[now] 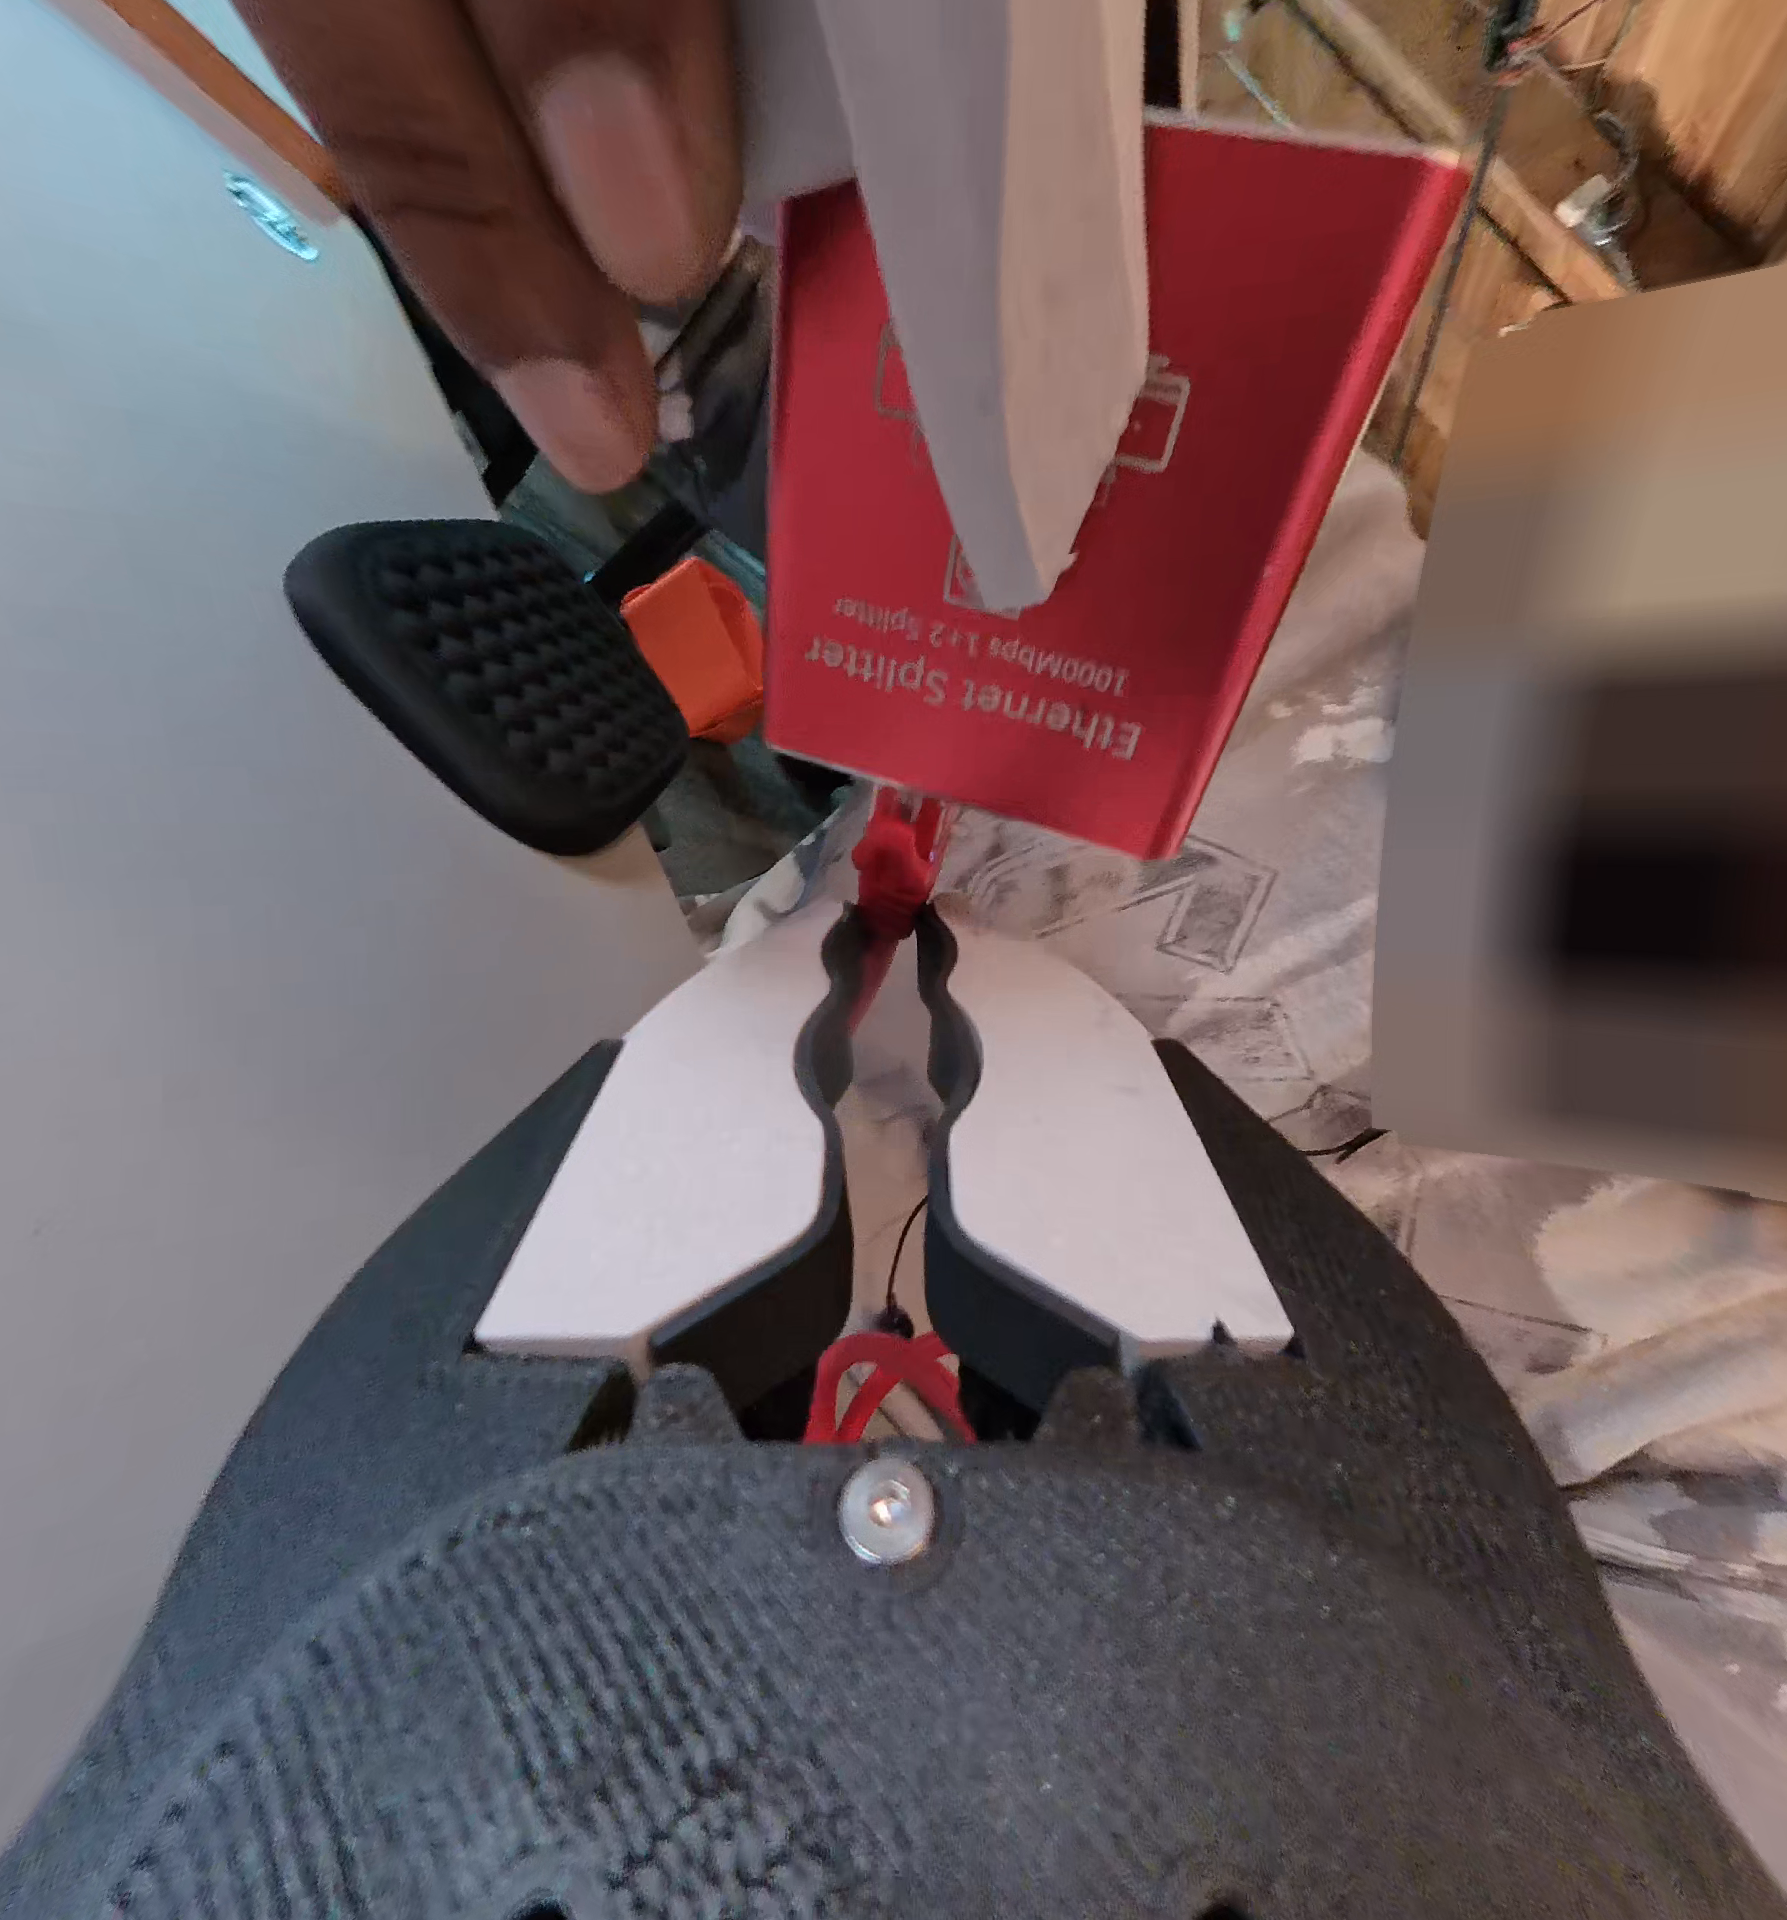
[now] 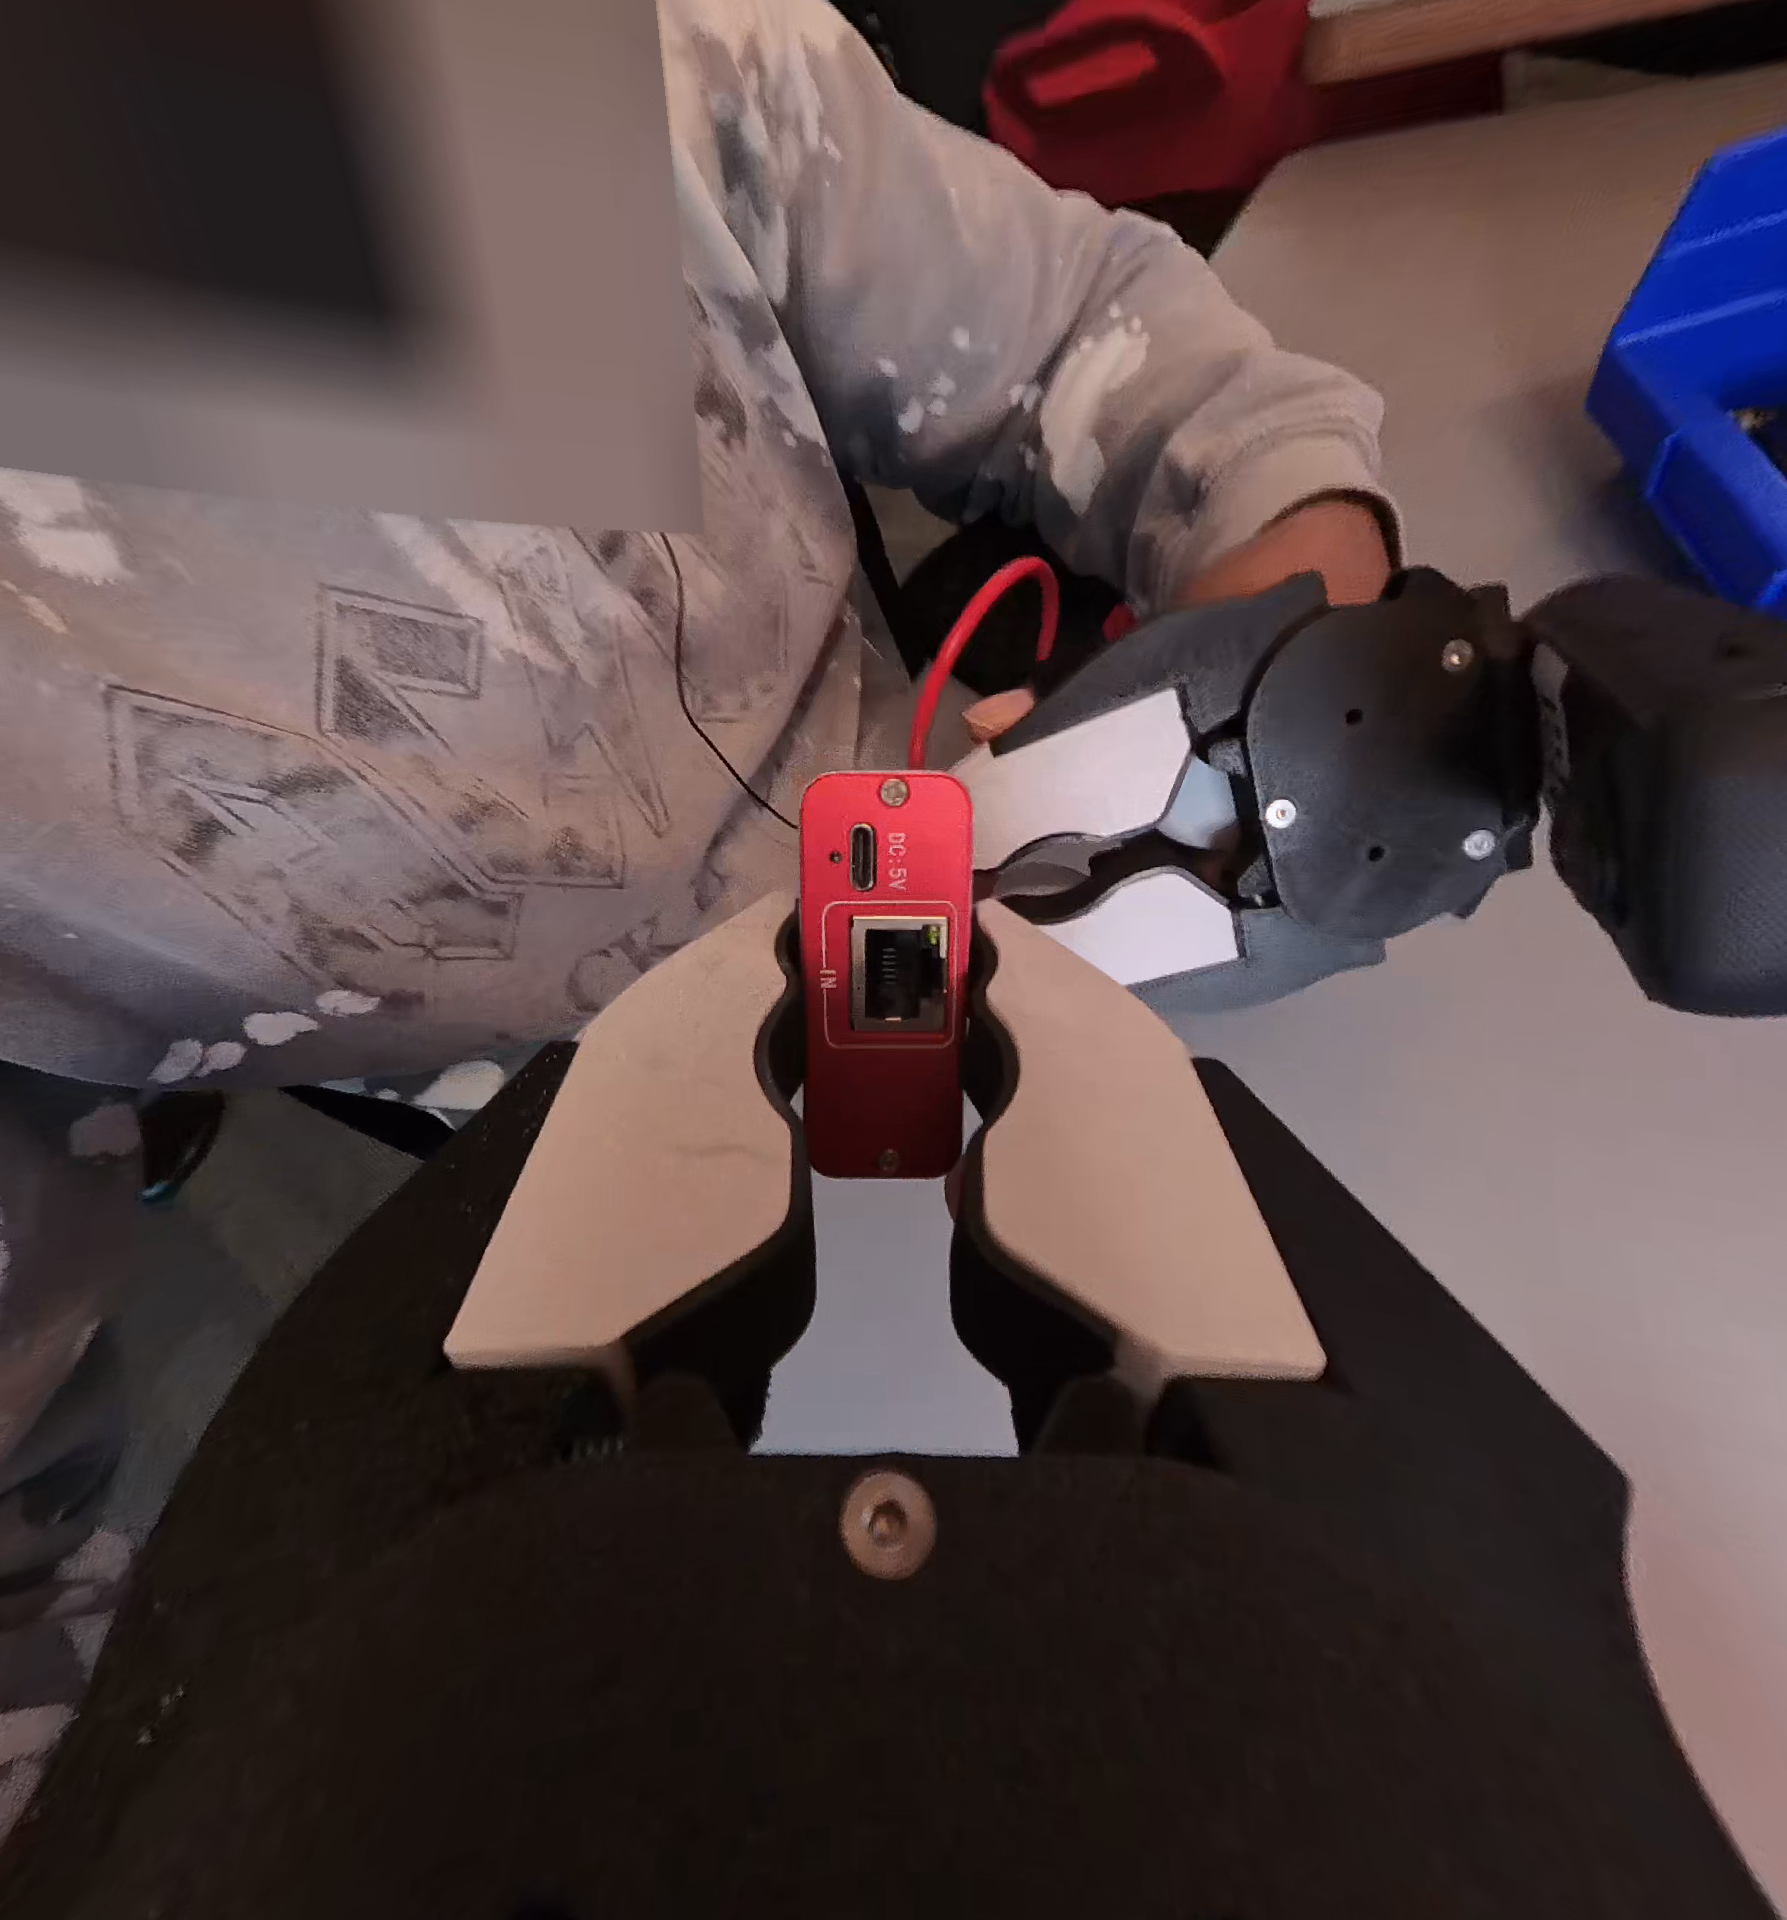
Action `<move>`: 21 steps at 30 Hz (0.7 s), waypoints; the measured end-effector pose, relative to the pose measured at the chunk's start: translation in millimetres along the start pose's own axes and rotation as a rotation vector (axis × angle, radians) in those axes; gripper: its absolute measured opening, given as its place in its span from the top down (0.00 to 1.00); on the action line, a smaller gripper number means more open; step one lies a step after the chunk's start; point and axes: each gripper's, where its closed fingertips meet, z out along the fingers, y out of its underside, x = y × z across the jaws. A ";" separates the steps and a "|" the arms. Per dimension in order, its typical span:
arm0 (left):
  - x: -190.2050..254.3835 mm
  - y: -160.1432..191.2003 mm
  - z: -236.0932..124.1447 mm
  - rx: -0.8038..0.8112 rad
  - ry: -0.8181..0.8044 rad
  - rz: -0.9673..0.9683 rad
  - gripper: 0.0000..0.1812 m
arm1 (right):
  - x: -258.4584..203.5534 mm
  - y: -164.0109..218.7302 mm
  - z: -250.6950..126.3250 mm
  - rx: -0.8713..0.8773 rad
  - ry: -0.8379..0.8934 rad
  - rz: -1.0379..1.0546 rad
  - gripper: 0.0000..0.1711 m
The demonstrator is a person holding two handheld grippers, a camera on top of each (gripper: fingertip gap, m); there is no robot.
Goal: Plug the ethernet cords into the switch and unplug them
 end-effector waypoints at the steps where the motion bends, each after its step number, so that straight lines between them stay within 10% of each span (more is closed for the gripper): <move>1: -1.6 1.1 -1.2 -0.008 -0.023 0.013 0.95 | 0.7 0.5 1.4 -0.015 0.010 0.001 0.85; 13: -2.0 10.6 6.1 -0.105 -0.128 0.191 0.95 | -6.2 2.3 16.1 -0.082 0.018 0.049 0.85; 21: 15.4 -30.9 -38.9 0.117 -0.273 0.385 0.94 | 5.7 -26.9 -22.6 0.218 0.299 -0.126 0.85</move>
